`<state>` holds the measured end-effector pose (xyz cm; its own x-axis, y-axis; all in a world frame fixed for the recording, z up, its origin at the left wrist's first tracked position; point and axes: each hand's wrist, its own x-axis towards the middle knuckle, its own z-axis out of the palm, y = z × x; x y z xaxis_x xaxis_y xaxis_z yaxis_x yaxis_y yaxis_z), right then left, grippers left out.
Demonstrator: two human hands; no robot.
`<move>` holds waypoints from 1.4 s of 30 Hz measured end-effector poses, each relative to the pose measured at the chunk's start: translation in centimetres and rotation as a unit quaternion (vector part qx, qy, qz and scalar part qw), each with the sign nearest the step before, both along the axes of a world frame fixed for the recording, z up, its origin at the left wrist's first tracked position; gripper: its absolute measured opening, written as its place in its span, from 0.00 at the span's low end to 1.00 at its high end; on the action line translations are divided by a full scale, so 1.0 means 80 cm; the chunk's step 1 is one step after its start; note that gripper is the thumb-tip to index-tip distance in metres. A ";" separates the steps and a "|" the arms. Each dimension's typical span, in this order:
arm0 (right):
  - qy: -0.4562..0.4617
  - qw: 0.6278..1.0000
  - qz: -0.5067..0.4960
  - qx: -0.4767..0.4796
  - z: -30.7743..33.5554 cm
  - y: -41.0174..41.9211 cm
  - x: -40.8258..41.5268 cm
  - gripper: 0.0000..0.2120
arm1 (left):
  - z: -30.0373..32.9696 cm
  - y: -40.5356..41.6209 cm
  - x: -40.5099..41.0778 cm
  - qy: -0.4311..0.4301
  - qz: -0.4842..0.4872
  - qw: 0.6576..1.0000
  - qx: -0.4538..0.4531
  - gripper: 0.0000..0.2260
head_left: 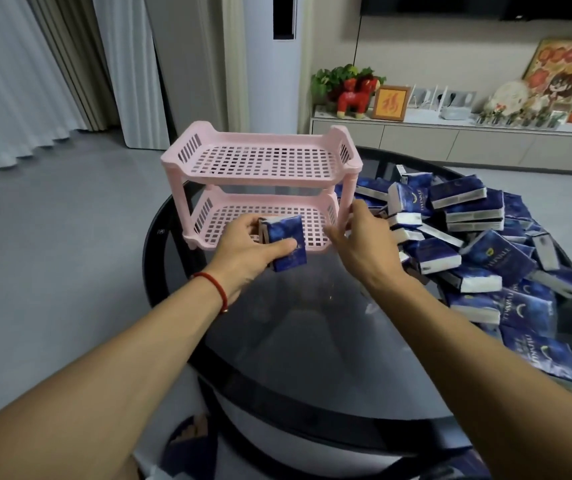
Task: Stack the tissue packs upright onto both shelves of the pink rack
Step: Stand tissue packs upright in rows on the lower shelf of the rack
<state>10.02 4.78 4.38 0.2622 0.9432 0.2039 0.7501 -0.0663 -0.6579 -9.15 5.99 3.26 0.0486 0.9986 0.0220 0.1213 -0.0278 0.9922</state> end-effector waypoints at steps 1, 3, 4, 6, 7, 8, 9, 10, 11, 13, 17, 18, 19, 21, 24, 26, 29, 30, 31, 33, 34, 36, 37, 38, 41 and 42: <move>-0.009 1.000 -0.009 0.002 -0.002 0.004 0.000 0.14 | 0.000 0.005 0.002 0.001 0.011 1.000 0.007 0.21; -0.021 1.000 -0.012 0.010 -0.003 0.008 0.003 0.09 | 0.003 0.014 0.006 0.006 0.026 0.999 0.023 0.22; -0.020 1.000 -0.007 0.011 -0.002 0.009 0.004 0.08 | 0.005 0.020 0.008 0.019 0.027 0.999 0.032 0.22; -0.006 1.000 0.001 0.007 0.003 0.008 0.009 0.08 | 0.007 0.032 0.015 0.054 0.024 0.997 0.045 0.23; 0.002 1.000 0.002 0.005 0.006 0.007 0.011 0.07 | 0.005 0.040 0.020 0.069 0.022 0.996 0.046 0.24; 0.010 1.000 0.002 0.000 0.007 0.006 0.013 0.07 | 0.002 0.049 0.025 0.080 0.016 0.996 0.043 0.24; 0.015 1.000 0.003 -0.005 0.008 0.005 0.016 0.07 | -0.003 0.060 0.031 0.086 0.005 0.996 0.035 0.23; 0.019 1.000 0.005 -0.007 0.008 0.005 0.019 0.06 | -0.008 0.073 0.038 0.089 -0.006 0.996 0.024 0.23; 0.020 1.000 0.009 -0.008 0.008 0.004 0.022 0.06 | -0.012 0.085 0.046 0.090 -0.016 0.996 0.011 0.23; 0.022 1.000 0.016 -0.009 0.008 0.004 0.025 0.06 | -0.017 0.110 0.060 0.091 -0.028 0.995 -0.015 0.23; 0.036 0.999 0.025 -0.015 0.009 0.008 0.026 0.08 | -0.037 0.161 0.076 0.139 -0.055 0.989 0.005 0.29; 0.035 0.999 0.028 -0.017 0.009 0.009 0.027 0.08 | -0.034 0.159 0.077 0.151 -0.060 0.987 0.017 0.31; 0.033 0.999 0.030 -0.017 0.009 0.011 0.027 0.09 | -0.032 0.156 0.077 0.160 -0.066 0.984 0.028 0.32; 0.032 0.999 0.034 -0.018 0.009 0.013 0.028 0.09 | -0.029 0.150 0.074 0.174 -0.094 0.980 0.029 0.35; 0.037 0.998 0.038 -0.022 0.008 0.015 0.030 0.09 | -0.027 0.154 0.071 0.212 -0.113 0.970 0.048 0.36; 0.043 0.998 0.040 -0.025 0.007 0.015 0.031 0.10 | -0.027 0.159 0.073 0.224 -0.091 0.968 0.065 0.35; 0.043 0.998 0.044 -0.024 0.006 0.016 0.031 0.10 | -0.032 0.163 0.076 0.204 -0.091 0.972 0.068 0.34; 0.041 0.998 0.044 -0.022 0.005 0.017 0.032 0.10 | -0.033 0.162 0.077 0.203 -0.095 0.972 0.073 0.33; 0.040 0.998 0.044 -0.022 0.004 0.017 0.032 0.10 | -0.034 0.163 0.077 0.204 -0.099 0.971 0.078 0.32; 0.041 0.998 0.045 -0.024 0.004 0.018 0.033 0.10 | -0.035 0.164 0.078 0.203 -0.101 0.971 0.076 0.30; 0.042 0.998 0.045 -0.025 0.004 0.018 0.033 0.10 | -0.035 0.165 0.078 0.204 -0.100 0.971 0.072 0.30; 0.044 0.998 0.047 -0.027 0.005 0.018 0.033 0.11 | -0.035 0.168 0.078 0.212 -0.099 0.970 0.070 0.29; 0.045 0.997 0.048 -0.027 0.005 0.018 0.033 0.11 | -0.034 0.170 0.078 0.214 -0.099 0.969 0.070 0.30; 0.046 0.997 0.050 -0.027 0.005 0.018 0.033 0.11 | -0.034 0.173 0.078 0.214 -0.101 0.969 0.068 0.30; 0.040 0.998 0.051 -0.027 0.005 0.017 0.034 0.11 | -0.031 0.176 0.076 0.239 -0.111 0.962 0.071 0.30; 0.034 0.998 0.052 -0.026 0.005 0.017 0.034 0.10 | -0.029 0.175 0.075 0.241 -0.113 0.961 0.071 0.31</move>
<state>12.72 6.10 4.80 0.1747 0.9749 0.1383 0.7086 -0.0270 -0.7051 -3.11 19.99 0.92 0.3033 0.9498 0.0774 0.5408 -0.2384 0.8067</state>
